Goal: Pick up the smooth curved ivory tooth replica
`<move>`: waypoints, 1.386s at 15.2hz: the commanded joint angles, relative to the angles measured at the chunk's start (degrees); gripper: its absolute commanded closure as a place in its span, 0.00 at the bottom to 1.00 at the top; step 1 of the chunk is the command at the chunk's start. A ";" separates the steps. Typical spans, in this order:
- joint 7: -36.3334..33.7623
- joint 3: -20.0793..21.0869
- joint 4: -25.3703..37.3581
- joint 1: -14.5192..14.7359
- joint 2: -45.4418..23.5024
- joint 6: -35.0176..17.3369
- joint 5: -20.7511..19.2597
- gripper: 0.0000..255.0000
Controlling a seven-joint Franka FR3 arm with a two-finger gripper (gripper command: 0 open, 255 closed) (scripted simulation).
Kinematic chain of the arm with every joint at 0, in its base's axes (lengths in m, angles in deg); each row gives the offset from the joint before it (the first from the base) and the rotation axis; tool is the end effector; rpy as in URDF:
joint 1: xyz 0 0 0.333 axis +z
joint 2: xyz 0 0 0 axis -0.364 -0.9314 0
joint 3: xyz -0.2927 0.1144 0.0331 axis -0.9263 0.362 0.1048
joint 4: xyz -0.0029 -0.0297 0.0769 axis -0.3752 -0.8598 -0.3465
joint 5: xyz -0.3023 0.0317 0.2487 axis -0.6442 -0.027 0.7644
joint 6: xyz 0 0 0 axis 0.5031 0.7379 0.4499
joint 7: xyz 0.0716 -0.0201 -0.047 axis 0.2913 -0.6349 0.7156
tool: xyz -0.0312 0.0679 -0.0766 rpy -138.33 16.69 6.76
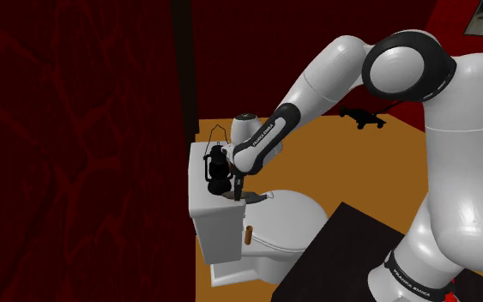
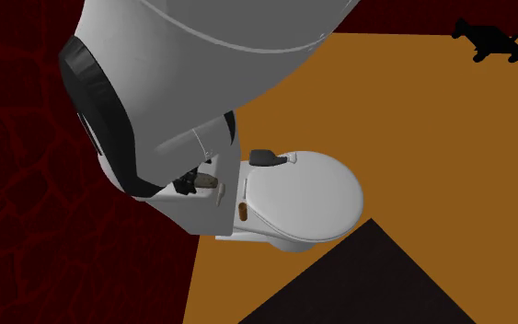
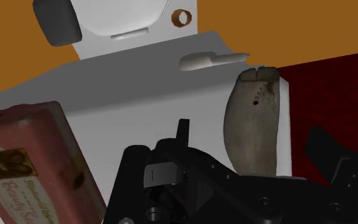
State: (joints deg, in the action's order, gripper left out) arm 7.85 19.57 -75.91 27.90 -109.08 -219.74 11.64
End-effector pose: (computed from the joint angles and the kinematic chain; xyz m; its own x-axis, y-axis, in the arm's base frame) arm 0.5664 0.0569 0.1940 0.7719 0.6347 0.0353 0.6339 -0.7727 0.0316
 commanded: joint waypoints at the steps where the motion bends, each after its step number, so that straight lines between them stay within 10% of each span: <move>1: -0.04 0.08 0.17 0.08 -2.18 -0.81 0.01 0.00; 3: -0.03 0.08 0.25 0.08 -2.59 -1.14 0.02 0.00; 4: -0.74 0.07 -0.65 0.68 -2.10 -1.54 -0.11 1.00; 21: -0.03 -0.01 -0.43 0.16 2.87 3.65 -0.03 1.00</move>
State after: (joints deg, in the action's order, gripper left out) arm 7.86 19.55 -76.16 28.02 -107.03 -216.88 11.63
